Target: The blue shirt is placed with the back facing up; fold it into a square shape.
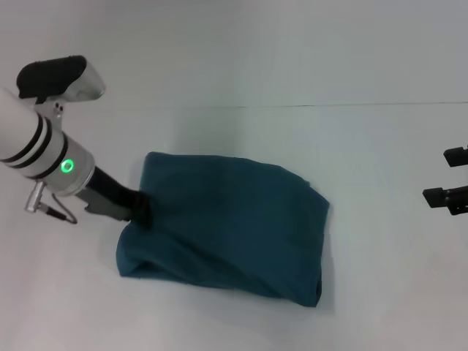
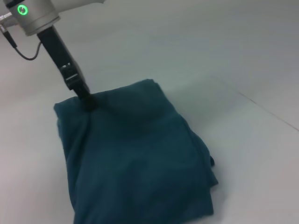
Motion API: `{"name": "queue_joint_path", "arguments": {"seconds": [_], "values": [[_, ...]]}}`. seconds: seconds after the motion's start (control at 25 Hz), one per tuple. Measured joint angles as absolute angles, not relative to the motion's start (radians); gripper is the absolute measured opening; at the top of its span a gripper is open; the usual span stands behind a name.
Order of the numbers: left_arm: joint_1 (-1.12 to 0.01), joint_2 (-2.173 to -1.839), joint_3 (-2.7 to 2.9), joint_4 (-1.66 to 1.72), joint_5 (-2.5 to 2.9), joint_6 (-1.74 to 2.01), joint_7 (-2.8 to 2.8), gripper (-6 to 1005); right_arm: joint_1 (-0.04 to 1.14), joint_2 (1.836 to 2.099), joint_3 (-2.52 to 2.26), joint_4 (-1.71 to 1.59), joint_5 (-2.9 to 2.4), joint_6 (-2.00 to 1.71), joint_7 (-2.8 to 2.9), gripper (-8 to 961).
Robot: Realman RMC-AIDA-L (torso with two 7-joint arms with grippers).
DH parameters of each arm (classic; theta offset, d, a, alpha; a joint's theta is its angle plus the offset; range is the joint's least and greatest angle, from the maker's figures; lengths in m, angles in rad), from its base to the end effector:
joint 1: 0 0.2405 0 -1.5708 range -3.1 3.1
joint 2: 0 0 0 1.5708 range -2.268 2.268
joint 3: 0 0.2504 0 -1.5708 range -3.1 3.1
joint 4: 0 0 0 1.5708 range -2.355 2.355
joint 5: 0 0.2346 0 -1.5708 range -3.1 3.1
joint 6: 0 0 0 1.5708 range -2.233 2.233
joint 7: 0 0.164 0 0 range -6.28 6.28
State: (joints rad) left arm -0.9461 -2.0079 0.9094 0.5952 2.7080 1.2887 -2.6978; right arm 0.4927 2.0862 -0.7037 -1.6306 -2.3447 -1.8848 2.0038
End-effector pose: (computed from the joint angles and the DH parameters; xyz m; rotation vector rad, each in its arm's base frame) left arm -0.2333 0.4454 -0.0234 -2.2407 -1.5893 0.2900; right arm 0.2001 0.3436 0.1322 -2.6155 0.6059 0.0288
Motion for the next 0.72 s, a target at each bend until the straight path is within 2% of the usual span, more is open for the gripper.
{"name": "queue_joint_path", "arguments": {"seconds": [0.52,0.72], "values": [[-0.908,-2.017,0.824,0.670,2.701,1.435,-2.746,86,0.504,2.086,-0.710,-1.631,-2.347,-1.875,2.003,840],[-0.875,-2.034,0.817,0.717,2.689,1.468,-2.687,97,0.497,2.086,-0.711,-1.630,-2.346,-1.875,2.003,840]]}}
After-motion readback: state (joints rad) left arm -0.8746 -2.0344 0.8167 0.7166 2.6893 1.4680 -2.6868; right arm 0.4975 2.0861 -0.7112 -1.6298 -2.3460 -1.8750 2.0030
